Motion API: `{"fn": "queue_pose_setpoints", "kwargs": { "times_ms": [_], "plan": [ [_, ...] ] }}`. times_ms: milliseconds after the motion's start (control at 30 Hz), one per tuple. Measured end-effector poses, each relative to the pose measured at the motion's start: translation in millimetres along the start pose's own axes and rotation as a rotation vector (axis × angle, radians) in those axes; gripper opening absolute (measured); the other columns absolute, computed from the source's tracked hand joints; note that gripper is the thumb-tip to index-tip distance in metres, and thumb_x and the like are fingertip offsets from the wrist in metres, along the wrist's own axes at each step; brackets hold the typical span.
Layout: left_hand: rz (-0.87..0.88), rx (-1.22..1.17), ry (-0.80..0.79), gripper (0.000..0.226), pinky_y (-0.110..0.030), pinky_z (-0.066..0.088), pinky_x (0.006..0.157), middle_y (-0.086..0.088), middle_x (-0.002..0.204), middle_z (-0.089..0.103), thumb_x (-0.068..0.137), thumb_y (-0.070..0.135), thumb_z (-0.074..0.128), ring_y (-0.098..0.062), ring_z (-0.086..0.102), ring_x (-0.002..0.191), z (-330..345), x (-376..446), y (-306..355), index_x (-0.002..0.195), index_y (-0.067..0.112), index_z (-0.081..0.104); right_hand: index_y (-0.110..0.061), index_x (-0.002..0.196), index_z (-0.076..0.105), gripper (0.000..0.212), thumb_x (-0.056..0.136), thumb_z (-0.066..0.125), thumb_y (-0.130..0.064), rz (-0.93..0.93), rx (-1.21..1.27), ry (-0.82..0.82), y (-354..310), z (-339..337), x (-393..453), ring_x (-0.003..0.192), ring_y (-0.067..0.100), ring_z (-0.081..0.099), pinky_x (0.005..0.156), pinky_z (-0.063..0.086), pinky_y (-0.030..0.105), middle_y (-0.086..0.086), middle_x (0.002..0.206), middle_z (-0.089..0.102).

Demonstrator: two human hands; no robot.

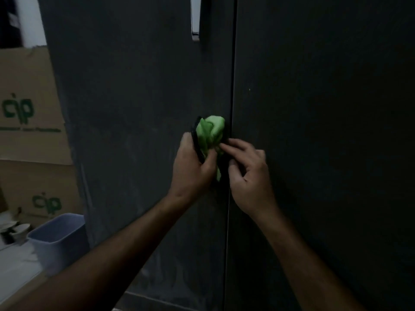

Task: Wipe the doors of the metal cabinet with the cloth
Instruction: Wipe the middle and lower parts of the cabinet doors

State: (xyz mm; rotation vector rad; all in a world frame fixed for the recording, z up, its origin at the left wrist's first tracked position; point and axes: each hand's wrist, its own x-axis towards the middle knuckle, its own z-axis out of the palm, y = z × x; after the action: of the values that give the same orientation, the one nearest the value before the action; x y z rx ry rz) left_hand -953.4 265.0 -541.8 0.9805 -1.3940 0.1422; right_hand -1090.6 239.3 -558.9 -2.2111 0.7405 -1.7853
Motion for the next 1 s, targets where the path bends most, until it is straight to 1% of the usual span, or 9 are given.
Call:
{"fn": "queue_pose_setpoints", "kwargs": {
  "times_ms": [67, 200, 267, 400, 500, 600, 767, 833, 1000],
  "plan": [
    [0.08, 0.252, 0.116, 0.03, -0.033, 0.054, 0.073, -0.003, 0.11, 0.049, 0.09, 0.022, 0.056, -0.008, 0.055, 0.087, -3.2, 8.8, -9.2, 0.117, 0.009, 0.054, -0.021, 0.121, 0.068, 0.036, 0.092, 0.056, -0.004, -0.031, -0.094, 0.164, 0.4, 1.4, -0.6, 0.109, 0.008, 0.045, 0.085, 0.039, 0.005, -0.004, 0.12, 0.055],
    [0.196, 0.501, 0.265, 0.052, -0.038, 0.039, 0.097, -0.014, 0.124, 0.043, 0.096, 0.047, 0.055, -0.026, 0.043, 0.11, 16.5, 26.2, -22.5, 0.132, 0.01, 0.045, -0.021, 0.123, 0.064, 0.035, 0.09, 0.06, -0.009, 0.006, -0.208, 0.312, 12.0, 4.1, -2.5, 0.114, 0.014, 0.043, 0.084, 0.048, 0.026, 0.001, 0.124, 0.05],
    [0.375, 0.606, 0.145, 0.058, -0.033, 0.032, 0.094, -0.009, 0.13, 0.037, 0.097, 0.06, 0.041, -0.027, 0.039, 0.113, 26.1, 21.2, -32.6, 0.136, 0.018, 0.039, -0.021, 0.126, 0.062, 0.035, 0.091, 0.059, -0.015, -0.023, -0.258, 0.318, 19.4, 5.6, -4.9, 0.121, 0.019, 0.043, 0.091, 0.049, 0.038, 0.002, 0.13, 0.049],
    [0.736, 0.771, -0.068, 0.049, -0.042, 0.04, 0.085, -0.013, 0.129, 0.04, 0.092, 0.034, 0.053, -0.032, 0.042, 0.104, -30.5, -0.7, -90.6, 0.135, 0.012, 0.045, -0.019, 0.127, 0.063, 0.036, 0.091, 0.057, -0.017, -0.133, -0.383, 0.296, 34.6, 11.7, -13.6, 0.13, 0.026, 0.042, 0.101, 0.042, 0.048, 0.006, 0.138, 0.05],
    [0.455, 0.748, 0.168, 0.044, -0.046, 0.042, 0.092, -0.025, 0.121, 0.049, 0.097, 0.024, 0.05, -0.034, 0.042, 0.107, -82.3, 23.9, -114.3, 0.133, 0.0, 0.051, -0.018, 0.127, 0.063, 0.038, 0.09, 0.057, -0.018, -0.181, -0.461, 0.295, 42.8, 21.2, -20.8, 0.14, 0.027, 0.035, 0.112, 0.031, 0.043, 0.008, 0.145, 0.047],
    [0.093, 0.639, 0.451, 0.051, -0.038, 0.032, 0.099, -0.027, 0.117, 0.047, 0.102, 0.045, 0.045, -0.036, 0.044, 0.113, -71.3, 69.5, -94.8, 0.124, 0.001, 0.058, -0.014, 0.131, 0.06, 0.041, 0.09, 0.058, -0.017, -0.187, -0.457, 0.312, 47.3, 35.2, -22.9, 0.148, 0.028, 0.025, 0.12, 0.022, 0.045, 0.011, 0.152, 0.041],
    [0.657, 0.708, -0.041, 0.04, -0.043, 0.04, 0.094, -0.012, 0.126, 0.043, 0.106, 0.041, 0.039, -0.031, 0.044, 0.109, -40.5, -7.5, -109.3, 0.131, 0.017, 0.056, -0.008, 0.138, 0.053, 0.049, 0.09, 0.057, -0.017, -0.175, -0.449, 0.327, 49.0, 52.6, -22.0, 0.152, 0.033, 0.013, 0.123, 0.01, 0.052, 0.015, 0.159, 0.03],
    [0.732, 0.747, -0.111, 0.029, -0.045, 0.049, 0.084, -0.013, 0.122, 0.045, 0.105, 0.033, 0.043, -0.032, 0.047, 0.101, -72.6, -25.9, -129.2, 0.125, 0.015, 0.054, -0.007, 0.138, 0.053, 0.049, 0.09, 0.057, -0.016, -0.182, -0.457, 0.327, 49.4, 52.5, -22.0, 0.152, 0.034, 0.012, 0.123, 0.009, 0.053, 0.016, 0.159, 0.029],
    [0.156, 0.61, 0.412, 0.042, -0.047, 0.042, 0.094, -0.023, 0.106, 0.048, 0.096, 0.025, 0.05, -0.028, 0.039, 0.103, -84.5, 64.3, -108.6, 0.129, 0.002, 0.061, -0.007, 0.138, 0.054, 0.05, 0.089, 0.057, -0.013, -0.203, -0.519, 0.314, 54.9, 48.9, -21.8, 0.152, 0.033, 0.012, 0.123, 0.01, 0.052, 0.015, 0.159, 0.029]
  ]
}}
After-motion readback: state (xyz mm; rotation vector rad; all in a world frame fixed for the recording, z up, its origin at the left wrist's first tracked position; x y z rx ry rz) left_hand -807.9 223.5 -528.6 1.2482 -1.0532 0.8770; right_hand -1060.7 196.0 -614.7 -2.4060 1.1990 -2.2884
